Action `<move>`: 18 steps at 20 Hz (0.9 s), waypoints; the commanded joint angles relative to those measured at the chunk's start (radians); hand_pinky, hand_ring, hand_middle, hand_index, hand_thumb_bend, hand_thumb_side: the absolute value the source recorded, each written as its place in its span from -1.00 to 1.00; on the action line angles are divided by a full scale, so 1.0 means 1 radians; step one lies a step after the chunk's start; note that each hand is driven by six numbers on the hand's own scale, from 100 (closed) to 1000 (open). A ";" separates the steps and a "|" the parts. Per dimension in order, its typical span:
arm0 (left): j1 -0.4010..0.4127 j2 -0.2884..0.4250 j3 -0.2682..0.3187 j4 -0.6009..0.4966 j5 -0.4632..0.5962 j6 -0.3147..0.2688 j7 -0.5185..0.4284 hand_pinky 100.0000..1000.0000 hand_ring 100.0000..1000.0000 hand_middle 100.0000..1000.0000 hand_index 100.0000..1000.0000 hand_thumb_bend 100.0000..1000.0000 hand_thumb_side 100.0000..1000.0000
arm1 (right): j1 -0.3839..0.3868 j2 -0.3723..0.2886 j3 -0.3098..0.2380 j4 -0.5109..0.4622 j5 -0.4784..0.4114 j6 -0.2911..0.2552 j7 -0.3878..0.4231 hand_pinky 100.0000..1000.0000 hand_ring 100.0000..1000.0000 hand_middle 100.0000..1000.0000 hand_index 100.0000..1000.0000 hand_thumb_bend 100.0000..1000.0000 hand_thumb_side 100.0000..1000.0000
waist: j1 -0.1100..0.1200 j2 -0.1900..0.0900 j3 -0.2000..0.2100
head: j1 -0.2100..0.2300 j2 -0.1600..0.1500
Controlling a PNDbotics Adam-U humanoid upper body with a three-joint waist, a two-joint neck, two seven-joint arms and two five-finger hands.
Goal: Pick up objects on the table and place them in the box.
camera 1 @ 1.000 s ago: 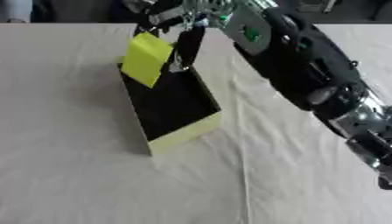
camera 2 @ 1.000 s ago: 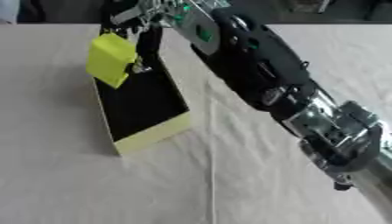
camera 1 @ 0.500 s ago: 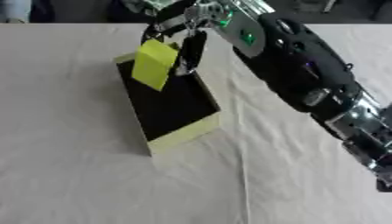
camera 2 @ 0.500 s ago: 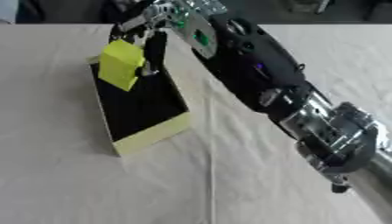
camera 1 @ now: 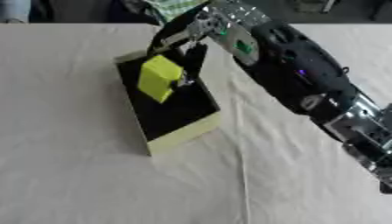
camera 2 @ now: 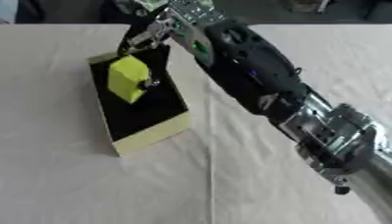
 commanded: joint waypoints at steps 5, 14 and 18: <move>-0.003 0.015 0.008 -0.020 0.002 -0.003 0.000 0.24 0.08 0.05 0.36 -1.00 0.44 | -0.033 -0.013 -0.025 0.030 0.118 -0.097 0.017 1.00 1.00 1.00 1.00 -0.32 -0.25 | -0.007 -0.022 -0.004 | 0.003 -0.001; 0.001 0.014 0.008 -0.020 0.003 -0.002 -0.005 0.24 0.09 0.05 0.36 -1.00 0.43 | -0.030 -0.002 -0.069 0.047 0.098 -0.128 0.017 1.00 1.00 1.00 1.00 -0.70 -0.50 | -0.001 -0.025 -0.009 | 0.006 -0.008; 0.002 0.015 0.009 -0.020 0.002 -0.003 -0.004 0.24 0.09 0.05 0.36 -1.00 0.43 | -0.036 -0.033 -0.097 -0.028 0.043 -0.092 0.017 1.00 1.00 1.00 1.00 -0.82 -0.42 | 0.001 -0.028 -0.013 | 0.009 -0.009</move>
